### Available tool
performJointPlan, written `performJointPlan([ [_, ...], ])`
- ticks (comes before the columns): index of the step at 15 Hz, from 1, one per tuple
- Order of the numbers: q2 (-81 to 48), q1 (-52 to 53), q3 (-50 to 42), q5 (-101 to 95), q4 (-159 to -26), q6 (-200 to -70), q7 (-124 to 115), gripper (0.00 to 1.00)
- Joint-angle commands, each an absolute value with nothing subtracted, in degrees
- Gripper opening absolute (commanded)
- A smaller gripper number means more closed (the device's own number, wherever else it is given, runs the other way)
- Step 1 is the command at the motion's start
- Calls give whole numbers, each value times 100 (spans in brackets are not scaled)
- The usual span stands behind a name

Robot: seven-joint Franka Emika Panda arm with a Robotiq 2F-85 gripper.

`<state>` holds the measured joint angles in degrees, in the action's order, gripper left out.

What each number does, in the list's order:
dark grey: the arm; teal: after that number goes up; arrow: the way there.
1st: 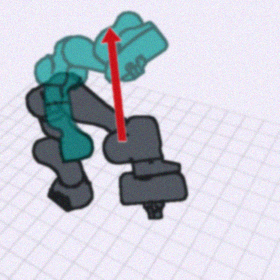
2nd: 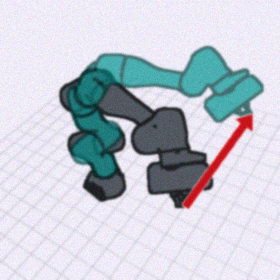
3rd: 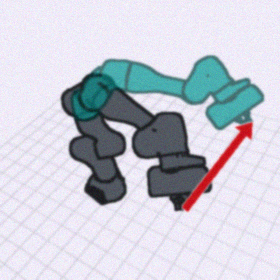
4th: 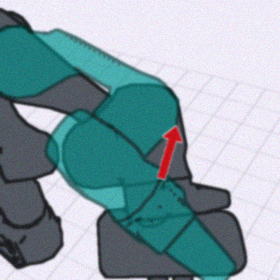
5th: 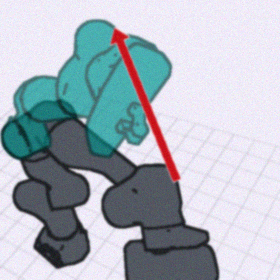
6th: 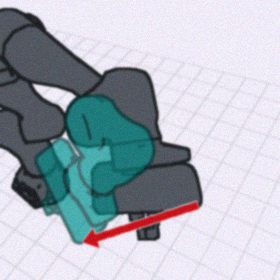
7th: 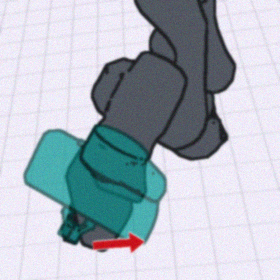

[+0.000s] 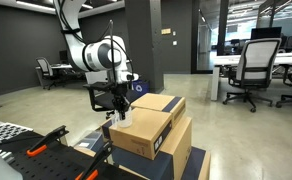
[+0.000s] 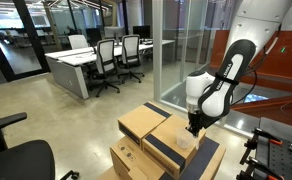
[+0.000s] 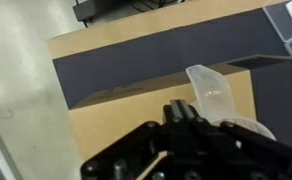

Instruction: Twist the water jug around

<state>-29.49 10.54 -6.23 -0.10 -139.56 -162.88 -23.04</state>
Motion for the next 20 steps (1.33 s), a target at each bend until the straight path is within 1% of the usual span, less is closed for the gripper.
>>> performJointPlan([
  [1,-3057,1184,-701,95,-13838,-16260,-2409,6],
  [7,-3131,1187,-684,118,-13753,-16246,-2430,6],
  [20,-3062,1334,-696,-10,-14022,-16494,-2296,6],
])
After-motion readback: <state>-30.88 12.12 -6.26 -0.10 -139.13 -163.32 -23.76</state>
